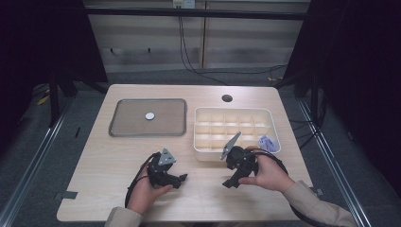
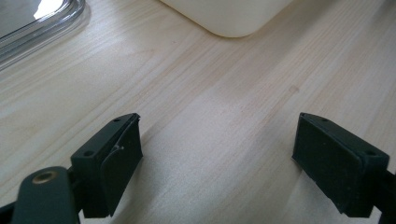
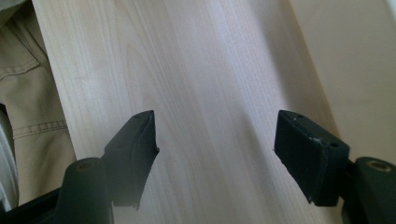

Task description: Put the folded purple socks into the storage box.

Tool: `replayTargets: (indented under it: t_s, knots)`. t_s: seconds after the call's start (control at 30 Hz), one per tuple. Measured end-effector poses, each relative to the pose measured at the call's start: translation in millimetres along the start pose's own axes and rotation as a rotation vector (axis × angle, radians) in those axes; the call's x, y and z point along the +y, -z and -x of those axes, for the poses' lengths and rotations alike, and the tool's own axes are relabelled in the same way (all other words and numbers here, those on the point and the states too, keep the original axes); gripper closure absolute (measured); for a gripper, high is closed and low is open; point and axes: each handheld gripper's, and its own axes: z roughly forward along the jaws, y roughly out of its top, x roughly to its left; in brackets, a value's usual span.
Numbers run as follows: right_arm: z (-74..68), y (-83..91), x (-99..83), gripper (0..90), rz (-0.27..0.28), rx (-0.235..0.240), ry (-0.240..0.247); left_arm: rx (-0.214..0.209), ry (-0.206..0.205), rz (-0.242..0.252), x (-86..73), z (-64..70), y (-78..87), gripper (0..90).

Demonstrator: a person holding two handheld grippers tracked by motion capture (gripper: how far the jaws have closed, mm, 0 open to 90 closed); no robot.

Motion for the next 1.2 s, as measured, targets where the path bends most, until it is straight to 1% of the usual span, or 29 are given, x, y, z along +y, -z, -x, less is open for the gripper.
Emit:
replayTargets:
  t_s: [0.17,0.2,0.27,0.3,0.33,0.37,0.4,0.43,0.63,0.67,0.7,0.77,0.87,0.9,0.97,1.03,1.07,1.2]
  knots:
    - [-1.1,-7.1,-0.8,29.3,0.016,0.007,0.009,0.001,-0.001,-0.001,0.0,0.0,0.1,14.7]
    - [-0.8,-8.5,-1.1,29.2,0.017,0.012,0.022,0.001,-0.001,0.0,0.0,-0.1,0.0,14.7]
    - [-1.5,-10.6,-1.1,28.9,0.014,0.015,0.031,0.001,-0.001,0.0,0.0,-0.1,0.1,14.7]
    - [-2.5,-11.3,-1.1,28.9,0.017,0.012,0.022,0.001,-0.001,0.0,0.0,-0.1,0.1,14.7]
    - [-2.5,-12.6,-1.4,28.9,0.024,0.016,0.03,0.001,-0.001,0.0,0.0,0.0,0.0,14.7]
    - [-3.8,-13.3,-1.3,28.9,0.024,0.016,0.017,0.001,-0.001,0.0,0.0,-0.1,0.1,14.7]
    - [-4.0,-14.0,-1.5,28.9,0.024,0.013,0.017,0.001,-0.001,0.0,0.0,-0.1,0.1,14.7]
    - [-3.7,-15.1,-2.0,28.9,0.019,0.013,0.028,0.001,-0.001,0.0,0.0,-0.1,0.0,14.7]
    - [-4.6,-24.3,-5.0,28.7,0.019,0.021,0.029,0.002,-0.004,-0.002,0.0,-0.2,0.3,14.7]
    - [-4.6,-26.7,-5.6,28.6,0.024,0.019,0.04,-0.001,-0.004,0.001,-0.1,-0.3,0.1,14.7]
    - [-6.0,-28.0,-6.1,28.5,0.022,0.026,0.029,-0.002,-0.002,0.001,-0.1,-0.2,0.1,14.7]
    - [-6.2,-30.8,-7.1,28.3,0.037,0.028,0.034,-0.003,-0.002,0.0,-0.1,-0.2,0.1,14.7]
    - [-6.9,-34.6,-8.6,27.2,0.041,0.029,0.027,-0.002,-0.001,-0.002,0.0,0.0,0.3,14.7]
    - [-5.9,-35.9,-9.5,27.2,0.048,0.029,0.043,-0.002,-0.001,-0.002,0.0,-0.1,0.3,14.7]
    - [-6.5,-37.5,-11.0,27.2,0.059,0.029,0.037,-0.003,-0.001,-0.002,-0.1,0.1,0.2,14.7]
    - [-6.2,-38.9,-13.1,26.9,0.075,0.025,0.046,-0.002,-0.001,-0.002,-0.1,0.1,0.2,14.7]
    - [-6.6,-39.6,-13.8,26.8,0.077,0.027,0.038,-0.005,0.0,0.001,-0.2,0.0,0.0,14.7]
    - [-7.2,-42.2,-17.6,26.5,0.091,0.022,0.052,-0.003,-0.001,-0.002,-0.1,0.1,0.2,14.7]
